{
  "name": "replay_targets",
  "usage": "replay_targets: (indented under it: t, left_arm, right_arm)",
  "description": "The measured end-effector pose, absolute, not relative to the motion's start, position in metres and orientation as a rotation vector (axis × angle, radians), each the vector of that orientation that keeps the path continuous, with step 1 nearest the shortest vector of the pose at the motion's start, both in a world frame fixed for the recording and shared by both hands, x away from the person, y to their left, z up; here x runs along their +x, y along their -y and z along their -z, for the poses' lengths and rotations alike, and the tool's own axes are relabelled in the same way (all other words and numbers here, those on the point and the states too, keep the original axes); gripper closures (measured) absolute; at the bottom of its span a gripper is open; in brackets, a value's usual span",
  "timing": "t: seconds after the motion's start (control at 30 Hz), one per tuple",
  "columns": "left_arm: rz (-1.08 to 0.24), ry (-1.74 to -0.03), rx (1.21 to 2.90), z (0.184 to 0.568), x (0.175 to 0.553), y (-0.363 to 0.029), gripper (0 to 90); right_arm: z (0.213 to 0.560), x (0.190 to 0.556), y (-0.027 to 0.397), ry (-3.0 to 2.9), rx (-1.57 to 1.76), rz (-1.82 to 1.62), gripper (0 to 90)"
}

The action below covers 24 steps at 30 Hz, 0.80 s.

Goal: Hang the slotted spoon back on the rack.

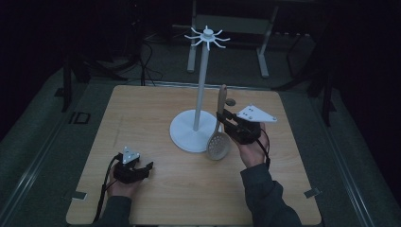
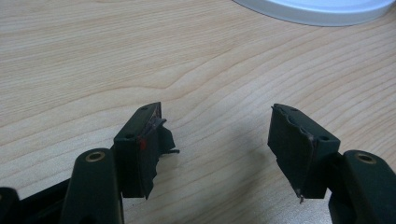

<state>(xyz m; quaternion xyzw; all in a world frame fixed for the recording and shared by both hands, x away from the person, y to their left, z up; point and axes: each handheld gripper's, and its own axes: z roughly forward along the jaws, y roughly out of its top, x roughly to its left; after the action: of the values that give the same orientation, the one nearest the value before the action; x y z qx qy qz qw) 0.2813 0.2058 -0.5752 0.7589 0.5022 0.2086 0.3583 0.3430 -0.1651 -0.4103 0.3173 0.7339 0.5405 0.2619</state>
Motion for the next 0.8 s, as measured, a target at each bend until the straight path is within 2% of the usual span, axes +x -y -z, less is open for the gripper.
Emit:
replay_targets:
  t: [0.8]
  left_arm:
    - [-0.539,-1.295,1.957,0.575,0.281,-0.206,36.1]
  right_arm:
    - [0.39,0.349,0.166,-1.962,0.846,-1.475,74.4]
